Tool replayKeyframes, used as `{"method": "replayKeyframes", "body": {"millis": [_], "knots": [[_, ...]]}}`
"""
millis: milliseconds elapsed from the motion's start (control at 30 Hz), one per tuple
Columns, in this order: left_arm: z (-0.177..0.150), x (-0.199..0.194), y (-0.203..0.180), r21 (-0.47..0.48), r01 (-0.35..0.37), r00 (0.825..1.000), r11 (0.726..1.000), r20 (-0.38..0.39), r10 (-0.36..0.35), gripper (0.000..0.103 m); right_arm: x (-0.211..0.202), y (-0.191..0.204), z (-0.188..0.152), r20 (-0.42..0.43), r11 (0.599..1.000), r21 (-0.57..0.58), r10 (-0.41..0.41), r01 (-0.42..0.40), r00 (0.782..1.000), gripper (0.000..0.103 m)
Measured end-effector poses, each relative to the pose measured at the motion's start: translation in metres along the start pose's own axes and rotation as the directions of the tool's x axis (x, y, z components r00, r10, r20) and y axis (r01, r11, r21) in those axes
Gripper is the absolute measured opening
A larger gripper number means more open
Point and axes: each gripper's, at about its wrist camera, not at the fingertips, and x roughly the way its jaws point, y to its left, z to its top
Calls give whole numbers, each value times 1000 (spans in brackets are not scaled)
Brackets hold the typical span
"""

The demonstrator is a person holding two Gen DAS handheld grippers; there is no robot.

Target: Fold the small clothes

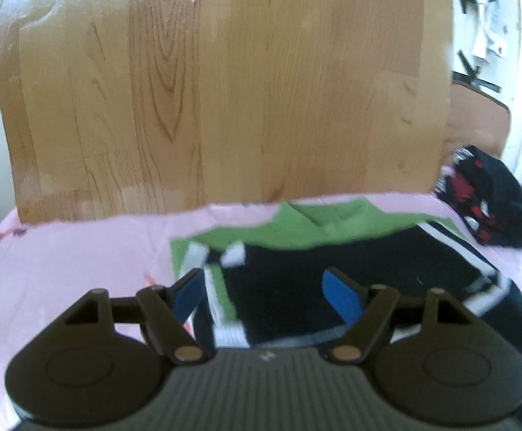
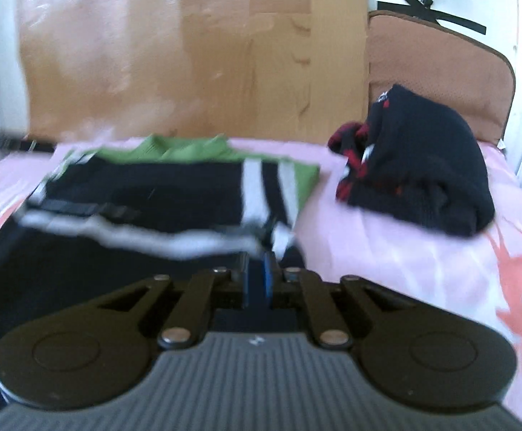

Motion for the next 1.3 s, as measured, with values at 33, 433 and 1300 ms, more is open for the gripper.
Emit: {"method": "replayKeyframes", "body": {"millis": [33, 433, 1300], "knots": [[-8, -6, -2, 3, 2, 1000, 1000, -12, -2, 74, -6, 2, -6, 5, 1000, -15, -1, 1, 1000, 11], [-119, -122, 19, -113, -84, 988, 990, -141, 68, 74, -5, 9, -21, 23, 984, 61, 168, -169, 985, 13], [-181, -206, -23, -305, -23, 973, 952, -225, -49, 12, -33, 91, -27, -49, 770, -41, 634, -636, 771, 22]]}}
